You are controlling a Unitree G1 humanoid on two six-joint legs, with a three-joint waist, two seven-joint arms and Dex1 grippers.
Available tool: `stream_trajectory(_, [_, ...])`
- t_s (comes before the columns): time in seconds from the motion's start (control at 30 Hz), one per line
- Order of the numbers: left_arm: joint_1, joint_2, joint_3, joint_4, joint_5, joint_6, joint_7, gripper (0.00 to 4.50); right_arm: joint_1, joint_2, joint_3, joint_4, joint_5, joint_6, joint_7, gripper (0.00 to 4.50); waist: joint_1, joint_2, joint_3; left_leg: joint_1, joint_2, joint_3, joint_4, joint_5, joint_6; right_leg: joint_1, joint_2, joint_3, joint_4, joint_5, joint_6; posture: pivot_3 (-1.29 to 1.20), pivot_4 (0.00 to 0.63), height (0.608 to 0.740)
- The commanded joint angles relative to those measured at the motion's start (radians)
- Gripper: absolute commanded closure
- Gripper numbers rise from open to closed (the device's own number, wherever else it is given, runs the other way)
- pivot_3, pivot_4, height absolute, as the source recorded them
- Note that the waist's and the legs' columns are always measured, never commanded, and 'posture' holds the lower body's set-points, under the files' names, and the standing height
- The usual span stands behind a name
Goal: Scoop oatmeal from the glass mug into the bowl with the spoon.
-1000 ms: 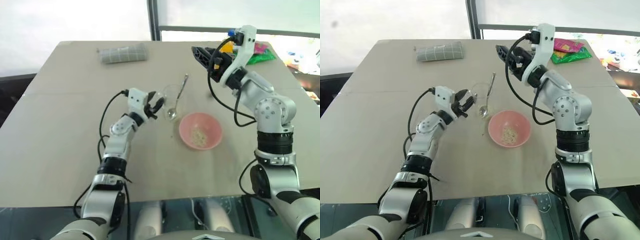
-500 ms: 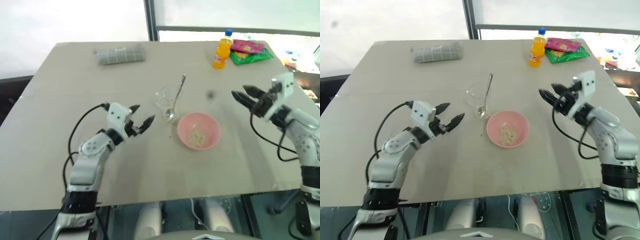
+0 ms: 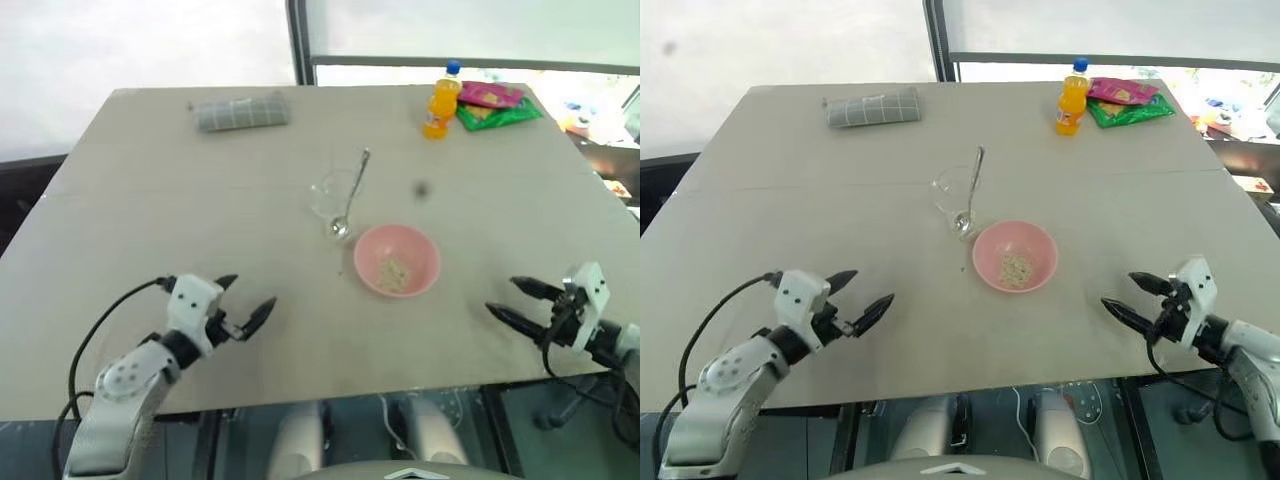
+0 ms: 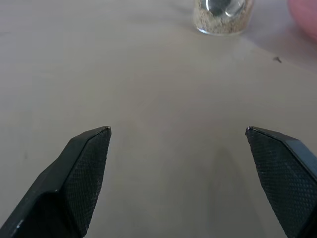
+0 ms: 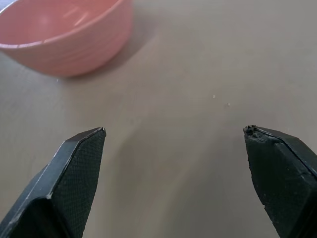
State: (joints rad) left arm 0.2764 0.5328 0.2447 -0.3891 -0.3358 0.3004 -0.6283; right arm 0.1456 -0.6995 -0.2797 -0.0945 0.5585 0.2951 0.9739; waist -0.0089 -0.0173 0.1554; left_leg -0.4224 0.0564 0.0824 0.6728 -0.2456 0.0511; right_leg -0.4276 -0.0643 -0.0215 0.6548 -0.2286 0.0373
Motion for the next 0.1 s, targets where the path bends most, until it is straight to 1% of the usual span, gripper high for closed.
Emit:
stream_trajectory(0.03, [0.011, 0.004, 0.027, -0.055, -0.010, -0.005, 0.013, 0.00, 0.000, -0.006, -0.048, 0.009, -0.004, -0.075, 0.039, 0.02, 0.000, 0.000, 0.000, 0.001, 0.000, 0.000, 0.000, 0.000, 0.000, 0.001, 0.000, 0.000, 0.000, 0.000, 0.000, 0.00, 0.150, 0.740])
stream_trajectory(0.1, [0.018, 0.000, 0.024, -0.048, -0.010, -0.012, 0.012, 0.00, -0.007, -0.004, -0.042, 0.015, -0.003, -0.086, 0.048, 0.02, 0.001, 0.000, 0.000, 0.004, 0.000, 0.001, 0.000, 0.000, 0.000, 0.004, 0.000, 0.000, 0.000, 0.000, 0.000, 0.00, 0.150, 0.740])
